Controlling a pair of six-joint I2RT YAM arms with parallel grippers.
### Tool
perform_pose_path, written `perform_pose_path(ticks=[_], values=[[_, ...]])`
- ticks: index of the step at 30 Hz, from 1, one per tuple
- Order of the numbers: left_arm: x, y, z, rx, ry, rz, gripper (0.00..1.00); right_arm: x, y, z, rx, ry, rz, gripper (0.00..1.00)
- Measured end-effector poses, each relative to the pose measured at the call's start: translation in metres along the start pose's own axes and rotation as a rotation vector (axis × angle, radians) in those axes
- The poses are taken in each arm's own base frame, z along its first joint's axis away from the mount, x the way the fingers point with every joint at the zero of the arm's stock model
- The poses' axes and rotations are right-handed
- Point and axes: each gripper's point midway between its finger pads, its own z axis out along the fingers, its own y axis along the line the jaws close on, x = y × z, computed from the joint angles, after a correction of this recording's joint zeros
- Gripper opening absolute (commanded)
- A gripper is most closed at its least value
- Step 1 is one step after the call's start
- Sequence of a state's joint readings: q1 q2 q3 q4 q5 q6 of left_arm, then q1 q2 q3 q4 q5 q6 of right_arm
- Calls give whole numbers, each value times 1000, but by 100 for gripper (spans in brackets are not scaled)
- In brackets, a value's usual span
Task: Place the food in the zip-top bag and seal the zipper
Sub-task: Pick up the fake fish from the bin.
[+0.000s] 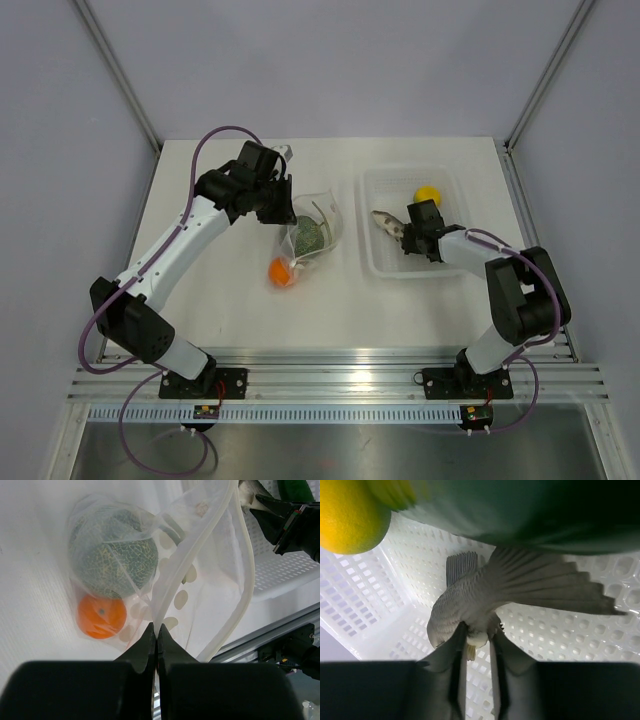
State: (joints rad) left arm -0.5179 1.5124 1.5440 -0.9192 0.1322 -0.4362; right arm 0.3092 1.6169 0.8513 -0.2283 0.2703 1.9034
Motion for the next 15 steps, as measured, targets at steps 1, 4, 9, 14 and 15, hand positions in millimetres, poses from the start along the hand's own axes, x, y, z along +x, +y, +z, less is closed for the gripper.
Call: perform_pose_path(ticks=[1, 4, 9, 14, 15], values=[[0, 0, 0, 0, 0, 0, 0, -1, 2, -1, -4, -3, -2, 13], [0, -1, 0, 3, 1, 0, 0, -3, 11, -7, -28, -19, -21, 0], [0, -1, 0, 4, 1, 0, 0, -3, 41, -30, -102, -30, -117, 0], [0, -1, 0, 4, 1, -1, 0, 8, 103, -66, -225, -35, -270, 0], [0, -1, 0, 4, 1, -1, 0, 10, 116, -76, -255, -39, -305, 0]])
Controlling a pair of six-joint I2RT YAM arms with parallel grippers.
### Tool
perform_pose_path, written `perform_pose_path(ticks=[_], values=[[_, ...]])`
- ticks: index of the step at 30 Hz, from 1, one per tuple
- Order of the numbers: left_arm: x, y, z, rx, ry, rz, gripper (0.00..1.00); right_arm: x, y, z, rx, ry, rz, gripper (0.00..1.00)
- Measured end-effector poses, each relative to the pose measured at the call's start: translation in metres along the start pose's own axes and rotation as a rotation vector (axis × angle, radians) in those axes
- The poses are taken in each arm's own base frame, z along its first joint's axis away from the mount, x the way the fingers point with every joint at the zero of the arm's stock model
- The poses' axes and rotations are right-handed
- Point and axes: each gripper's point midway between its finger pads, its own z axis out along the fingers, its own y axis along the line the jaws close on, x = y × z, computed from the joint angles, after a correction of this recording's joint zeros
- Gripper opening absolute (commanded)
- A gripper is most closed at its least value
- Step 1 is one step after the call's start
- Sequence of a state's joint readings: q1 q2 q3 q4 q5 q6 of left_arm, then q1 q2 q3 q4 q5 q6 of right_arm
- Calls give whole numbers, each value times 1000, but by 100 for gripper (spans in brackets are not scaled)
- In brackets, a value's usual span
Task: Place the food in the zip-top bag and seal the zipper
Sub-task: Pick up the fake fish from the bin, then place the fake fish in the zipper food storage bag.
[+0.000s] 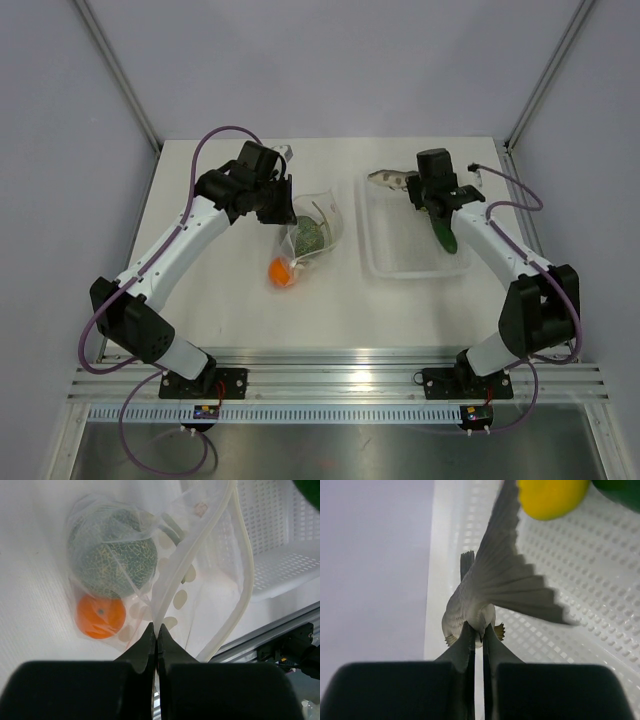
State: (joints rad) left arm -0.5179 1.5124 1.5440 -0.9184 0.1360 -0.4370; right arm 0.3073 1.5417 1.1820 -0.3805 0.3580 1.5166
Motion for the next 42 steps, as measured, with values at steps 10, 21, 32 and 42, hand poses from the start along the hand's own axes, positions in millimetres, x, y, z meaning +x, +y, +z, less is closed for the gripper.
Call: perform_pose_path(ticks=[10, 21, 32, 42], values=[[-2, -2, 5, 6, 3, -17, 0, -18, 68, -77, -235, 20, -488, 0], [-3, -4, 5, 12, 1, -26, 0, 74, 56, -159, -474, 277, -952, 0], [-3, -4, 5, 12, 1, -26, 0, 130, 47, -199, -587, 388, -1068, 0], [-3, -5, 2, 14, 3, -27, 0, 205, -4, -175, -493, 553, -1198, 0]])
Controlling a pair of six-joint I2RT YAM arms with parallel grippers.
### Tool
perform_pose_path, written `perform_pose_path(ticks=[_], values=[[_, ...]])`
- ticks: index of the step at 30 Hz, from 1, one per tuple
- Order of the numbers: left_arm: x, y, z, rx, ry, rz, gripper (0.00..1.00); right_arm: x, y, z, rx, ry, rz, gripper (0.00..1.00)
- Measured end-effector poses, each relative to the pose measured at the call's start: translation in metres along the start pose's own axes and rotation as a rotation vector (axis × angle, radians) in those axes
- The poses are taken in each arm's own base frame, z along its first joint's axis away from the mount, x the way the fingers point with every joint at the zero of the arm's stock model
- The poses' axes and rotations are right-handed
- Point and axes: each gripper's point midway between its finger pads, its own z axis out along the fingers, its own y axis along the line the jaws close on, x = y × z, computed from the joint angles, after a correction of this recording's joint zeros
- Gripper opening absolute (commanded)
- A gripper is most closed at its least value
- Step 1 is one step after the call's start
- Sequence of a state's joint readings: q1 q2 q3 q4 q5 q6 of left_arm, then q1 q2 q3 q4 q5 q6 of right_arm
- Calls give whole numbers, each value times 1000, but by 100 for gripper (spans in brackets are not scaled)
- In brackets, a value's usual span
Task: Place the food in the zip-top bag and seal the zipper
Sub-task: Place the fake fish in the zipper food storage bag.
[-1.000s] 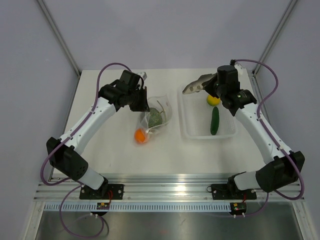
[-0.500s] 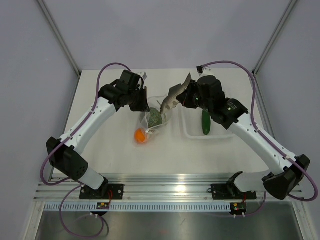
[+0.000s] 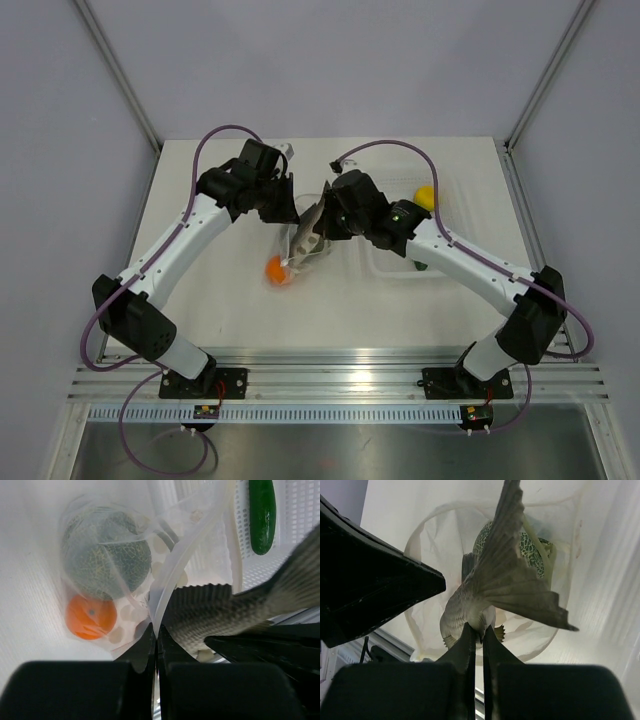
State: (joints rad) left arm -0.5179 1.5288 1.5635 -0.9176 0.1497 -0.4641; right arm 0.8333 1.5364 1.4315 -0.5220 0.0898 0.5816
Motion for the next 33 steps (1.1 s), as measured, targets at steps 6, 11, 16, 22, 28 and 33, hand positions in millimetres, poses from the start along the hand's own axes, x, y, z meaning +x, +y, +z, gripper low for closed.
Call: perform_pose_path(ticks=[6, 11, 16, 22, 28, 33], values=[[5, 0, -1, 4, 21, -5, 0, 16, 2, 21, 2, 63, 4, 0], [5, -2, -2, 13, 23, -10, 0, 30, -10, 38, 59, 97, 6, 0], [3, -5, -4, 21, 18, -8, 0, 28, -30, 41, 176, 54, 39, 0], [3, -9, -5, 43, 21, -12, 0, 23, -32, 42, 197, 25, 57, 0], [3, -12, -5, 58, 21, -18, 0, 38, -6, 40, 113, 66, 22, 0], [3, -13, -6, 63, 22, -25, 0, 58, 6, 40, 53, 117, -1, 0]])
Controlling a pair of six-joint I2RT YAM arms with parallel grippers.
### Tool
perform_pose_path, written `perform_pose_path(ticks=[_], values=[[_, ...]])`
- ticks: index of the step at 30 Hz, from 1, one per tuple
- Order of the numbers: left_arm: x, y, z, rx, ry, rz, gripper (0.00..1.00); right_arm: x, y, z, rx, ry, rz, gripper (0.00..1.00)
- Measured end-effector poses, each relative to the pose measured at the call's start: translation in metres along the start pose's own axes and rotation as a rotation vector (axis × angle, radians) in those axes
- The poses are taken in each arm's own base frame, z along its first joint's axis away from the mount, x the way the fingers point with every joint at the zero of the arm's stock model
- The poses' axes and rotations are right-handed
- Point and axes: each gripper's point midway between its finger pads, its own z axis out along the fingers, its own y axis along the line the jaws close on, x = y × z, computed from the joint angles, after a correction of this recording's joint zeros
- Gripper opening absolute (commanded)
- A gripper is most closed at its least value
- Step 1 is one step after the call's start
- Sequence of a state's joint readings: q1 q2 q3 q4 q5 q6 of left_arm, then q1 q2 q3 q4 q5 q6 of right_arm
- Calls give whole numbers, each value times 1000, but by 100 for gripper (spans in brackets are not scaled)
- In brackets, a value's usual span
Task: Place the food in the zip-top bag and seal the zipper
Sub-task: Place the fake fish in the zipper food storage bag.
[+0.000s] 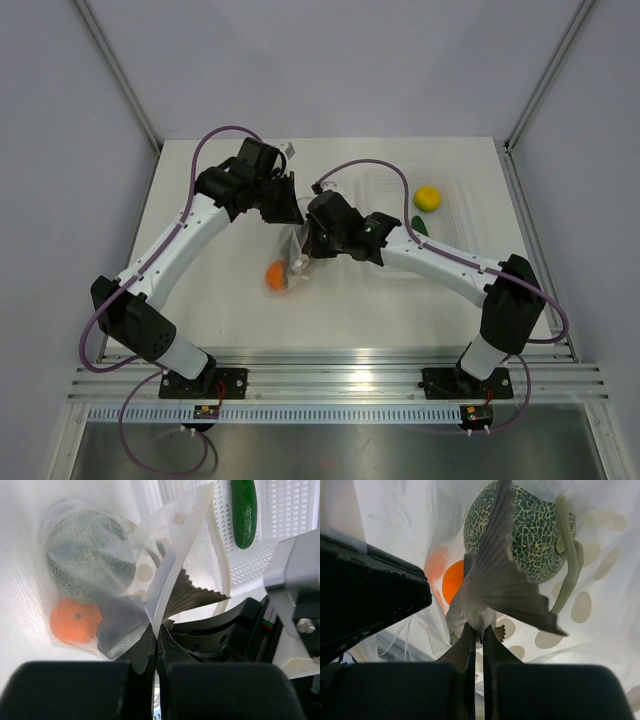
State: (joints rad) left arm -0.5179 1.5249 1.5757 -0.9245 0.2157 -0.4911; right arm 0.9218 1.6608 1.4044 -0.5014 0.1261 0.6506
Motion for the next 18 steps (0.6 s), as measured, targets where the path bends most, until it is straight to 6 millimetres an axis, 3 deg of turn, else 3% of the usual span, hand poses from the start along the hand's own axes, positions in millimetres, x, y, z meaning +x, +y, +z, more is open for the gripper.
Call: perform_pose_path(ticks=[5, 6, 8, 9, 12, 18], values=[[1, -2, 0, 10, 5, -5, 0, 8, 3, 1, -26, 35, -12, 3], [1, -2, 0, 12, 7, -7, 0, 9, 3, 3, -25, 44, -17, 18], [1, -2, 0, 12, 7, -7, 0, 14, 0, 8, -9, 66, -24, 32], [1, -2, 0, 12, 7, -7, 0, 17, -2, 10, 0, 77, -28, 46], [1, -2, 0, 12, 7, -7, 0, 22, -12, 7, 39, 97, -50, 60], [0, -3, 0, 14, 3, -6, 0, 10, -23, -19, 99, 67, -98, 58]])
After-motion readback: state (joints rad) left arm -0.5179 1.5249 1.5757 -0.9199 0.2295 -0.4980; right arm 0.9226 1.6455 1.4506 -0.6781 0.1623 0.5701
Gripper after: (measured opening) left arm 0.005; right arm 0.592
